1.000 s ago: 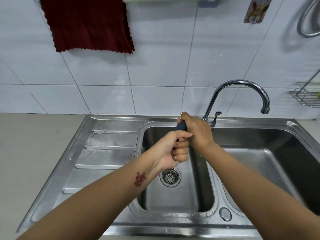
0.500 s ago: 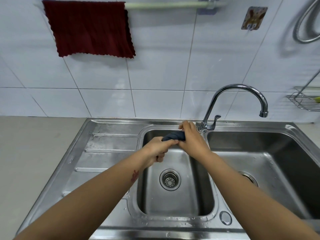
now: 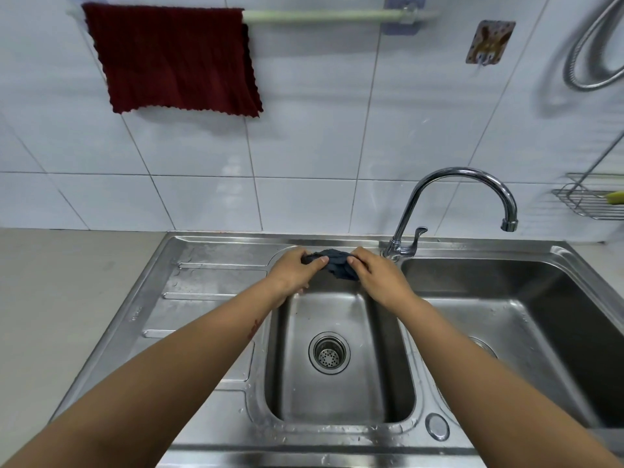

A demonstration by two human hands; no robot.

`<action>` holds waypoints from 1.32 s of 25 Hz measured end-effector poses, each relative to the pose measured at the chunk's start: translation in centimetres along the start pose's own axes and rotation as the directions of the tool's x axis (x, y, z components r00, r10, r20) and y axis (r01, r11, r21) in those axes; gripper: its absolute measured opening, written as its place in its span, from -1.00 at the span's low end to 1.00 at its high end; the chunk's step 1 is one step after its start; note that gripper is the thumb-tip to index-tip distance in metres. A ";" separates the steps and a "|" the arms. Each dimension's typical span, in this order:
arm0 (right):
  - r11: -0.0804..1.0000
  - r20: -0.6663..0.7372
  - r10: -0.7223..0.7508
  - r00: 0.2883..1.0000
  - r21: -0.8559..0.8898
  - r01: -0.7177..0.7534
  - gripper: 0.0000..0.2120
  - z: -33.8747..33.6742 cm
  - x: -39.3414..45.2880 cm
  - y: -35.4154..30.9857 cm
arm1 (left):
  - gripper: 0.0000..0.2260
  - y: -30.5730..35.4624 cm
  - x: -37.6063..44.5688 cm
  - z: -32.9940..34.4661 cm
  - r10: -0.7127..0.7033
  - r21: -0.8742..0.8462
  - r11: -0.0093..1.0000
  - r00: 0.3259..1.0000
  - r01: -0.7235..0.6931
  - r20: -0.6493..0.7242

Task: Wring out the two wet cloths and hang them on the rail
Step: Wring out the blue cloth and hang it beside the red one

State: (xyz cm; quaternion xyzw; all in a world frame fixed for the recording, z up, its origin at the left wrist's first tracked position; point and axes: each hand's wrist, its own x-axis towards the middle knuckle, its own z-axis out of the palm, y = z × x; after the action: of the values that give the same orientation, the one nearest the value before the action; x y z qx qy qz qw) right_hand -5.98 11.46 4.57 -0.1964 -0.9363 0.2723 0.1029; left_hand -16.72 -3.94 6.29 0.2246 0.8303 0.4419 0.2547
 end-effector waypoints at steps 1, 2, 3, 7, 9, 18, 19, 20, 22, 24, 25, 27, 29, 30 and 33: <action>0.998 0.005 0.000 1.000 -0.063 0.000 -0.77 -0.2 -0.1 0.0 | -0.73 -0.1 0.1 -0.1 0.024 0.057 0.998 1.000 -0.023 -0.017; 0.993 -0.005 -0.004 1.000 -0.120 0.003 -0.76 -0.4 -0.2 0.0 | -0.74 -0.1 0.2 -0.3 0.046 0.118 0.992 0.998 -0.042 -0.032; 0.987 -0.027 -0.011 1.000 -0.161 0.006 -0.75 -0.5 -0.4 -0.2 | -0.76 0.0 0.3 -0.4 0.062 0.169 0.984 0.997 -0.055 -0.039; 0.984 -0.100 -0.043 0.994 -0.174 0.025 -0.77 -0.9 -0.5 -1.3 | -0.76 0.3 0.3 -0.8 0.110 0.370 0.922 0.994 -0.111 0.025; 0.992 -0.086 -0.047 0.995 -0.120 0.037 -0.81 -1.1 -0.2 -1.7 | -0.76 0.2 0.3 -0.7 0.134 0.498 0.853 0.988 -0.156 0.079; 0.957 -0.030 -0.047 0.998 0.285 0.054 -0.87 -1.5 0.1 -3.8 | -0.94 1.7 -0.1 -0.7 0.350 0.235 0.910 0.937 -0.341 0.002; 0.947 -0.036 -0.020 0.999 0.319 0.030 -0.84 -1.5 0.1 -3.9 | -0.92 1.8 -0.1 -0.7 0.359 0.223 0.911 0.933 -0.346 -0.017; 0.934 -0.046 0.004 0.999 0.356 0.012 -0.80 -1.5 0.1 -3.9 | -0.92 1.9 -0.1 -0.8 0.366 0.225 0.909 0.930 -0.350 -0.034; 0.903 -0.064 0.053 0.997 0.429 -0.021 -0.73 -1.6 0.3 -4.1 | -0.93 2.1 -0.2 -0.8 0.384 0.195 0.910 0.922 -0.367 -0.057; 0.857 -0.074 0.095 0.993 0.513 -0.044 -0.71 -2.1 0.6 -4.2 | -0.93 2.4 -0.3 -0.6 0.337 0.040 0.941 0.935 -0.335 -0.106; 0.839 -0.077 0.103 0.992 0.543 -0.045 -0.72 -2.4 0.7 -4.3 | -0.93 2.7 -0.5 -0.6 0.289 -0.066 0.952 0.948 -0.299 -0.133; 0.808 -0.065 0.118 0.991 0.586 -0.058 -0.76 -2.7 0.9 -4.2 | -0.95 3.2 -0.6 -0.5 0.191 -0.211 0.952 0.968 -0.223 -0.161; 0.747 -0.030 0.157 0.987 0.657 -0.099 -0.73 -2.7 0.9 -4.3 | -0.97 3.6 -0.6 -0.5 0.160 -0.234 0.952 0.971 -0.199 -0.175; 0.704 -0.012 0.182 0.983 0.699 -0.121 -0.73 -2.7 0.8 -4.3 | -0.96 3.8 -0.5 -0.5 0.159 -0.238 0.951 0.973 -0.197 -0.168; 0.626 0.016 0.209 0.978 0.766 -0.147 -0.83 -2.9 1.0 -4.2 | -0.82 4.2 -0.5 -0.8 0.138 -0.303 0.940 0.987 -0.155 -0.078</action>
State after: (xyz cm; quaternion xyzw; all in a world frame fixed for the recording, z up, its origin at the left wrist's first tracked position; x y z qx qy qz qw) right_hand -7.29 9.99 9.36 -0.2361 -0.7058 0.6423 0.1832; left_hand -16.17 -2.63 10.31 0.2309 0.7391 0.5895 0.2300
